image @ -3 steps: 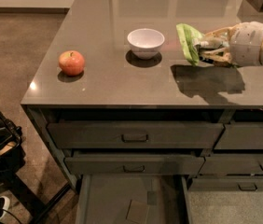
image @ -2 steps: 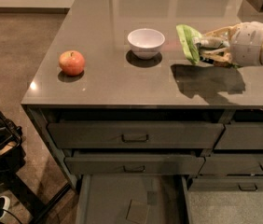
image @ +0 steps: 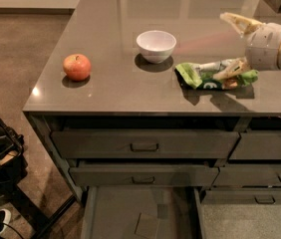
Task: Pick green rice chip bag from bottom drawer and place on counter
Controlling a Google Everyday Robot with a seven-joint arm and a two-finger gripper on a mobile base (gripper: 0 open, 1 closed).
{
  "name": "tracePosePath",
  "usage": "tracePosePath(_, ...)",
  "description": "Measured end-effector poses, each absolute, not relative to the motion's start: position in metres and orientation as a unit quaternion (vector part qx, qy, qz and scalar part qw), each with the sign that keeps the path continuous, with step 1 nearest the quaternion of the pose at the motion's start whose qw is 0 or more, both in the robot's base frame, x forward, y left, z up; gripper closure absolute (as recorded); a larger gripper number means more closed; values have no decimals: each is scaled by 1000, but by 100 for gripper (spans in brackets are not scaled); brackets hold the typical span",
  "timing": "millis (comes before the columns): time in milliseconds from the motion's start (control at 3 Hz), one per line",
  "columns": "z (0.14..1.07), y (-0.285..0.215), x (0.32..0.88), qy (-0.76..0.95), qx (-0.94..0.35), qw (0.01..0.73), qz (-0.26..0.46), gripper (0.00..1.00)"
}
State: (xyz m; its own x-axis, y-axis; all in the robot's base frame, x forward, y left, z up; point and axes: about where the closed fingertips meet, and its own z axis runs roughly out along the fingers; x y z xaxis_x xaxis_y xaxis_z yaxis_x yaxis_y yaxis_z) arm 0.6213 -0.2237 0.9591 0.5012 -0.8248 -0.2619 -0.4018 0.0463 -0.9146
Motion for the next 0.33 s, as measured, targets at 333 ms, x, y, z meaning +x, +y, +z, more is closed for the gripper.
tracePosePath(333,959,-224,621,462,-664,557,-190,0)
